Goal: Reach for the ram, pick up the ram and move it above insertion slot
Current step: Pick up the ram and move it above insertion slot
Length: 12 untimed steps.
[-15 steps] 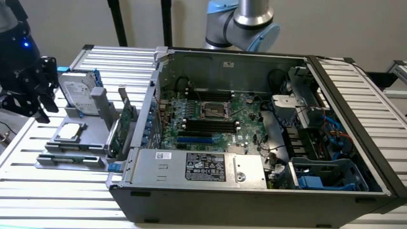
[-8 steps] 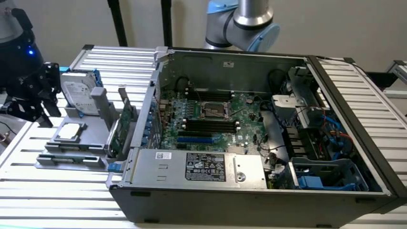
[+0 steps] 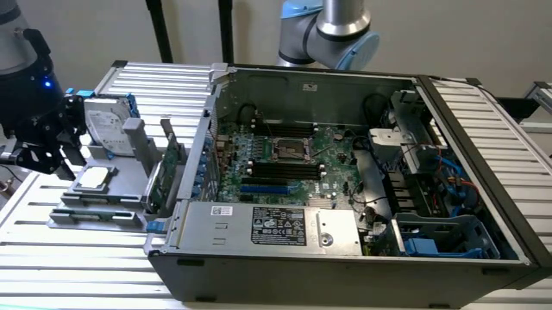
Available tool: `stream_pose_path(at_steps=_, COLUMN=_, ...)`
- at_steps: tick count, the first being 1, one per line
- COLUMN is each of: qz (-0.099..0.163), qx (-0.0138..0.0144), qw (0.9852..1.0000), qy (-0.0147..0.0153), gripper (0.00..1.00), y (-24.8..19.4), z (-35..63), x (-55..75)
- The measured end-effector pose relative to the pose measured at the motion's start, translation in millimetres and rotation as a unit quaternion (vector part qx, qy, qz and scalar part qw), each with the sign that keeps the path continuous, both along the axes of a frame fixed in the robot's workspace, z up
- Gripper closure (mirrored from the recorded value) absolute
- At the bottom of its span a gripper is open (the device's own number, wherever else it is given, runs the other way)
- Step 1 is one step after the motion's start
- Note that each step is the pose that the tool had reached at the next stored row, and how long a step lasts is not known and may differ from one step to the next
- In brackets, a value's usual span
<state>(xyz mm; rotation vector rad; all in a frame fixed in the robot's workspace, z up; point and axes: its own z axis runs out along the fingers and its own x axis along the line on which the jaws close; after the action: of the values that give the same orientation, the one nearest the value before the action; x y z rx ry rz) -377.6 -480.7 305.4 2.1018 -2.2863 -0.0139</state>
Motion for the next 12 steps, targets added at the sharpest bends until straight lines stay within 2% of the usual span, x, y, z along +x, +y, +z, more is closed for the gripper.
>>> stream_pose_path(at_steps=12, qz=0.007, qx=0.0000, qw=1.0000, qy=0.0000, gripper=0.64, y=-9.4, z=-21.7, x=0.0)
